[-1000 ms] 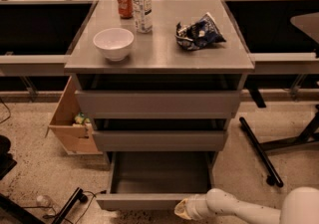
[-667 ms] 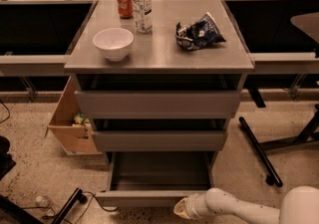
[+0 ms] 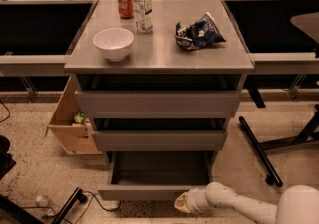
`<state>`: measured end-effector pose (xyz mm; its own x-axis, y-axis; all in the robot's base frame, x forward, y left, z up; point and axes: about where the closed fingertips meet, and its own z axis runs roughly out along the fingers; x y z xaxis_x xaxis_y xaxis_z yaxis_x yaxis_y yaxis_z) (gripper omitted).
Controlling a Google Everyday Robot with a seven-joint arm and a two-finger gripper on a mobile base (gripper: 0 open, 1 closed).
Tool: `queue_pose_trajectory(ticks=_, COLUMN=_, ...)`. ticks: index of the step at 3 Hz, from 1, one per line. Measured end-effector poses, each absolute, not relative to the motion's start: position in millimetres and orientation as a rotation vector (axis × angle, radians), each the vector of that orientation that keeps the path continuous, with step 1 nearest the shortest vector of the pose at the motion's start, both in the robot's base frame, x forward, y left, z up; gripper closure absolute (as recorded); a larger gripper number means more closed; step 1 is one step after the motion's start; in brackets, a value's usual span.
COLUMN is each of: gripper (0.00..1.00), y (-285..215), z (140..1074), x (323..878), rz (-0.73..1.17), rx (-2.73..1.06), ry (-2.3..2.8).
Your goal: Close bottom drawer
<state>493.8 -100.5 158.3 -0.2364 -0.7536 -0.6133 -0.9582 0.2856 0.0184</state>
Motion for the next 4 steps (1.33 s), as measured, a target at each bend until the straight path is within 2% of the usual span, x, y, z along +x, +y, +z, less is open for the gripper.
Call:
queue_pose_trajectory(ticks=1, gripper=1.0, y=-110, z=158, x=522, rz=0.526, rx=-1.526, ry=2.071)
queue_pose_trajectory(ticks=2, gripper=1.0, y=-112, z=157, x=525, rz=0.527, rx=-1.524, ry=2.078)
queue_pose_trajectory(ticks=3, gripper=1.0, y=-128, z=157, x=567, rz=0.476, rx=-1.512, ry=2.111)
queue_pose_trajectory(ticks=4, gripper=1.0, y=-128, z=157, x=567, rz=0.475, rx=-1.512, ry=2.112)
